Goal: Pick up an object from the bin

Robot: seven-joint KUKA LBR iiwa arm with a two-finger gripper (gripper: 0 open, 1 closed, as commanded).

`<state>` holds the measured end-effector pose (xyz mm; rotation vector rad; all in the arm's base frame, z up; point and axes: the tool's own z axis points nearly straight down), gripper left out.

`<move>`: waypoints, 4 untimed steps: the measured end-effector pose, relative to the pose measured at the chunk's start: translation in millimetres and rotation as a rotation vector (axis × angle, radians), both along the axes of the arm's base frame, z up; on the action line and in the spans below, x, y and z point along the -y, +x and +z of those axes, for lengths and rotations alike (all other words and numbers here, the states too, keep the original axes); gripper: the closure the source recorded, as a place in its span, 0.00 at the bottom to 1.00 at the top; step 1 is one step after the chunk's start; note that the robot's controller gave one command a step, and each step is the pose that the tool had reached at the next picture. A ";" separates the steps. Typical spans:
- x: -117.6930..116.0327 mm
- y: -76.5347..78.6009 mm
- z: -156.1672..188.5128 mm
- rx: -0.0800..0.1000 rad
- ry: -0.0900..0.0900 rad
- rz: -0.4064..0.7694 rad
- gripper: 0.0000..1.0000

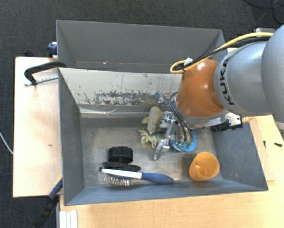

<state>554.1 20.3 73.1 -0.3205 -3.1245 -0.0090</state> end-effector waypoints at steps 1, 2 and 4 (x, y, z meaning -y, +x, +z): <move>-0.9 0.9 2.6 0.004 -0.001 0.002 1.00; 11.0 -1.0 2.9 0.017 -0.007 0.314 1.00; -11.7 -18.0 161.4 0.002 -0.004 0.203 1.00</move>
Offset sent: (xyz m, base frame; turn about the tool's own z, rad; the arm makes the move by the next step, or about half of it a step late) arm 0.0000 0.0000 0.0000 0.0000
